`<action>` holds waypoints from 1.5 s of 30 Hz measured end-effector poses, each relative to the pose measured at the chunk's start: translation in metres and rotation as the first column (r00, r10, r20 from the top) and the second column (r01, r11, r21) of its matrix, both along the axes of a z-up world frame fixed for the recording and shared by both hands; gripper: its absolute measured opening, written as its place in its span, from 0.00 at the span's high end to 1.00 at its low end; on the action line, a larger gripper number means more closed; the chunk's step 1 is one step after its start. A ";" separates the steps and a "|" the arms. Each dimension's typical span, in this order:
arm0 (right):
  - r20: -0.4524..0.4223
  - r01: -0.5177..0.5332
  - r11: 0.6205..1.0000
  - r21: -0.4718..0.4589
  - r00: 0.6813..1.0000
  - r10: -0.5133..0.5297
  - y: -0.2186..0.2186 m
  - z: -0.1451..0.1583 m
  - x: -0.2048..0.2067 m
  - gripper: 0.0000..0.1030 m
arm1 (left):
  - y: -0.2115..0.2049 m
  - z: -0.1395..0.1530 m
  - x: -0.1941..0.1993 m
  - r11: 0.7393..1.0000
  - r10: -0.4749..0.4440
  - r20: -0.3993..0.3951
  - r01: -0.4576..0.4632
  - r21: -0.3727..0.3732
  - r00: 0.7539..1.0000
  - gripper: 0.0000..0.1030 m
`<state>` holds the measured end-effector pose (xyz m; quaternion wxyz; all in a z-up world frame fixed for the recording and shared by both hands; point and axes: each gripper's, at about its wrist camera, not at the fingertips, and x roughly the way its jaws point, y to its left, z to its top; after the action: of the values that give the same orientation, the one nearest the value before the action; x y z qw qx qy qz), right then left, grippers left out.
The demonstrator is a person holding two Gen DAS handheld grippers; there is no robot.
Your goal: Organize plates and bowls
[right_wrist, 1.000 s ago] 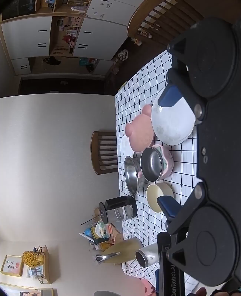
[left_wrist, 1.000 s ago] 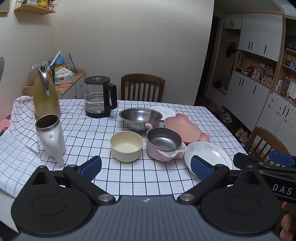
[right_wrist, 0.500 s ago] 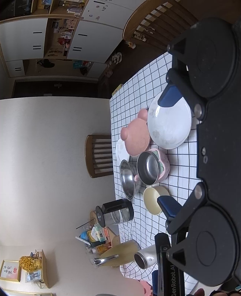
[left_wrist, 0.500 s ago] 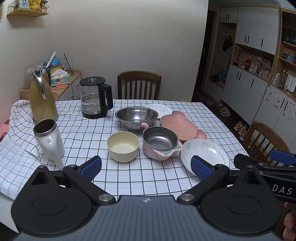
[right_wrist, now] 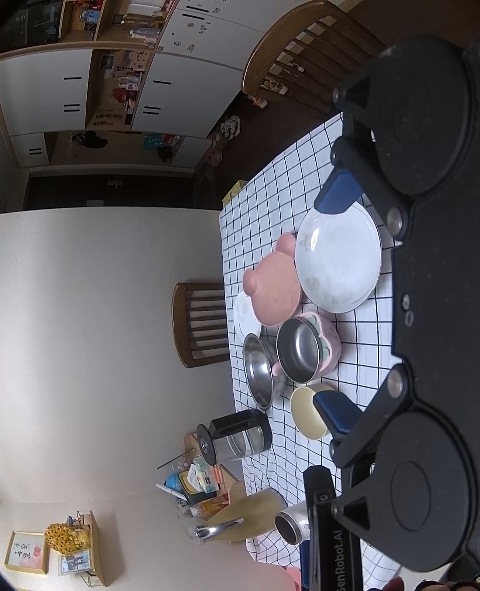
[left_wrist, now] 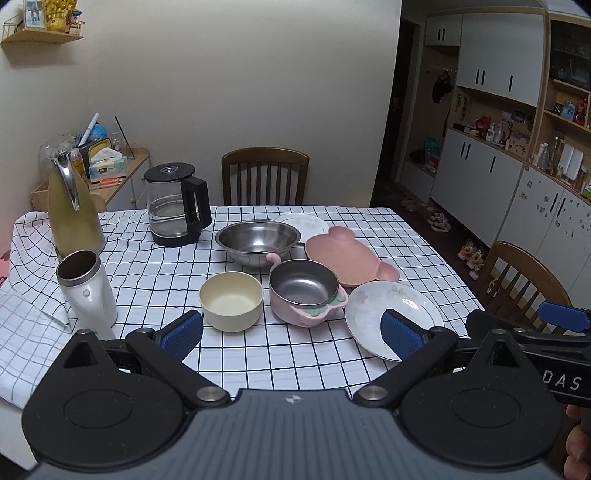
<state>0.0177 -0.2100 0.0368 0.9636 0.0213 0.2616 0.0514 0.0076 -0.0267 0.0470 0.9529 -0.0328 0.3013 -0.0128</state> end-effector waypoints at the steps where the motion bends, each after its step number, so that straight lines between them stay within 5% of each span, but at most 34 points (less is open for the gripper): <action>1: 0.000 0.001 1.000 0.002 1.000 -0.001 -0.001 0.000 0.000 0.01 | 0.000 0.000 0.000 1.000 -0.001 -0.001 0.001 0.001 1.000 0.00; 34: -0.036 -0.006 1.000 0.018 0.999 0.006 -0.003 0.002 0.011 0.01 | 0.001 0.005 0.009 1.000 0.005 0.004 -0.005 0.010 1.000 0.00; 45: -0.053 -0.062 0.998 0.013 0.997 0.062 0.002 0.001 0.042 0.01 | 0.010 -0.002 0.046 0.999 0.033 -0.029 -0.034 -0.028 0.999 0.00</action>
<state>0.0602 -0.2082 0.0376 0.9541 0.0201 0.2872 0.0823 0.0538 -0.0171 0.0451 0.9480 -0.0514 0.3141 -0.0005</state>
